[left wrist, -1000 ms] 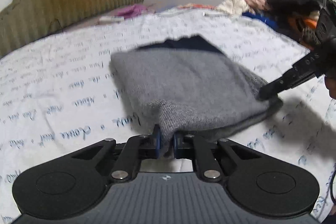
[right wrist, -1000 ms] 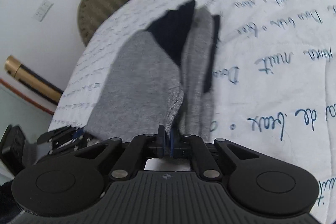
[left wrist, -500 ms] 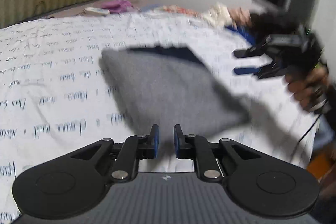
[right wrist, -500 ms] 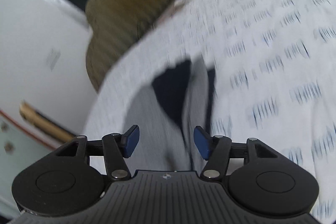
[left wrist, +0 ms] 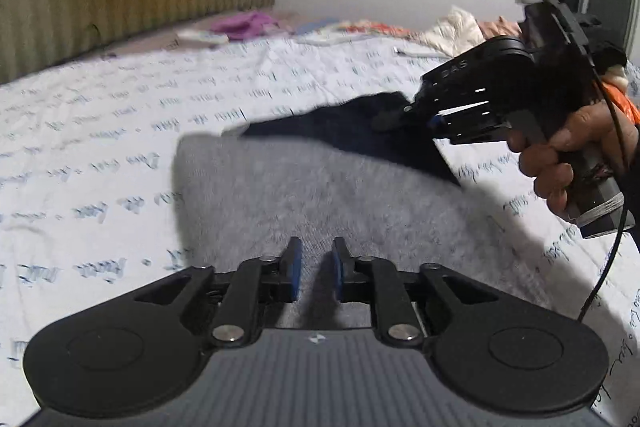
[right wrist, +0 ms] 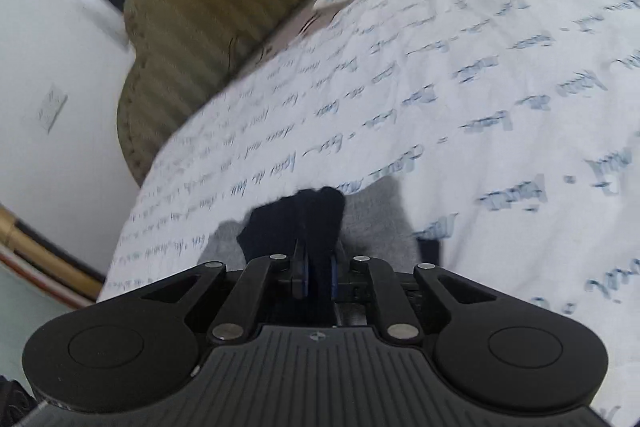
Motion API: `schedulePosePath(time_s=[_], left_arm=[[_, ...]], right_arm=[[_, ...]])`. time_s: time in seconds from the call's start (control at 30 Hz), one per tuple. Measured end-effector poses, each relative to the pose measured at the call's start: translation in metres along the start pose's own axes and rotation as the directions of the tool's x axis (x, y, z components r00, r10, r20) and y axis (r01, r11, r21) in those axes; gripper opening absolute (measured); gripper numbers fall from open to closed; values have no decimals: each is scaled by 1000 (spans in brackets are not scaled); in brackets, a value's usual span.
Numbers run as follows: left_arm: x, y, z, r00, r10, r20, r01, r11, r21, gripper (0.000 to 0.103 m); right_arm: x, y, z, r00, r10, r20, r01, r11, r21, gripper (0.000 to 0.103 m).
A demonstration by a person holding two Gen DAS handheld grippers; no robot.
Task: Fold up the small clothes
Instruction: 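Grasp the folded sweater edge with the left tool while the right tool grasps the navy trim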
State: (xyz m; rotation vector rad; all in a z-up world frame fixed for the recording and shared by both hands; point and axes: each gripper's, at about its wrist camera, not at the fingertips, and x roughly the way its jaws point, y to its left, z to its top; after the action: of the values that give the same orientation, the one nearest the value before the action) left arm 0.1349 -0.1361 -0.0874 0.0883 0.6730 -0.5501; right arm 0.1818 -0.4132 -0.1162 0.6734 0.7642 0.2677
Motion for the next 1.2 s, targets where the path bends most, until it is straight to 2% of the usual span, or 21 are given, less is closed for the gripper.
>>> schedulePosePath(time_s=[0.07, 0.13, 0.2, 0.23, 0.27, 0.3, 0.33, 0.37, 0.4, 0.47, 0.57, 0.6, 0.67, 0.73, 0.8, 0.83, 0.87, 0.9, 0.97, 1.03, 1.2], left_arm=[[10, 2, -5, 1000, -13, -3, 13, 1000, -18, 17], [9, -1, -4, 1000, -6, 1, 6, 1000, -9, 18], [-1, 7, 2, 999, -39, -5, 39, 997, -60, 18], [-9, 16, 6, 998, -63, -2, 62, 993, -101, 19], [-19, 26, 9, 996, -90, 22, 92, 985, -145, 24], [-29, 39, 13, 993, -105, 61, 114, 975, -192, 32], [-37, 54, 16, 990, -99, 98, 120, 961, -249, 57], [-40, 67, 18, 989, -81, 121, 115, 944, -308, 83], [-39, 82, 20, 990, -61, 127, 104, 924, -368, 88], [-19, 111, 19, 994, -84, 68, 106, 872, -477, 87], [17, 138, 5, 987, -162, -21, 113, 768, -630, 86], [23, 141, 1, 983, -182, -16, 128, 751, -648, 86], [28, 139, 1, 978, -209, 20, 173, 747, -642, 86], [38, 137, 5, 966, -257, 31, 214, 727, -652, 86], [50, 137, 8, 957, -285, 42, 241, 710, -662, 78], [56, 136, 10, 958, -287, 24, 229, 711, -665, 50], [63, 134, 12, 958, -286, -6, 208, 714, -669, 33], [67, 132, 13, 960, -280, -28, 190, 717, -671, 32], [62, 128, 16, 967, -253, -30, 174, 745, -644, 25], [52, 126, 20, 973, -230, -28, 163, 764, -624, 23], [12, 143, 36, 980, -200, -7, 155, 781, -605, 22]], right_arm=[[8, -24, -6, 998, -54, -23, 55, 997, 46, 11], [11, -33, -17, 999, -31, -9, 31, 997, 66, 12], [7, -32, -19, 1000, -7, 20, 5, 995, 98, 24], [2, -32, -18, 999, 13, 33, -17, 992, 128, 33], [-5, -34, -17, 998, 37, 46, -44, 987, 156, 48], [-15, -37, -17, 995, 69, 68, -80, 981, 178, 56], [-25, -40, -16, 990, 100, 102, -118, 974, 192, 70], [-35, -44, -16, 984, 120, 134, -145, 969, 200, 74], [-41, -48, -14, 981, 126, 149, -155, 966, 205, 74], [-45, -58, -12, 987, 98, 127, -123, 969, 214, 74], [-28, -65, -17, 996, 86, 29, -90, 974, 207, 73], [-22, -64, -20, 996, 89, 4, -88, 977, 195, 73], [-12, -56, -28, 994, 105, -28, -99, 984, 148, 74], [-2, -47, -34, 991, 129, -43, -123, 985, 117, 74], [6, -40, -36, 990, 136, -41, -132, 986, 99, 72], [9, -37, -36, 990, 137, -37, -133, 986, 103, 64], [11, -35, -36, 991, 128, -37, -123, 986, 110, 48], [13, -34, -37, 991, 125, -38, -119, 986, 119, 39], [9, -28, -40, 992, 126, -21, -123, 987, 103, 33], [3, -16, -42, 993, 121, -1, -121, 991, 60, 31], [-7, 26, -37, 983, 180, 32, -181, 983, 15, 30]])
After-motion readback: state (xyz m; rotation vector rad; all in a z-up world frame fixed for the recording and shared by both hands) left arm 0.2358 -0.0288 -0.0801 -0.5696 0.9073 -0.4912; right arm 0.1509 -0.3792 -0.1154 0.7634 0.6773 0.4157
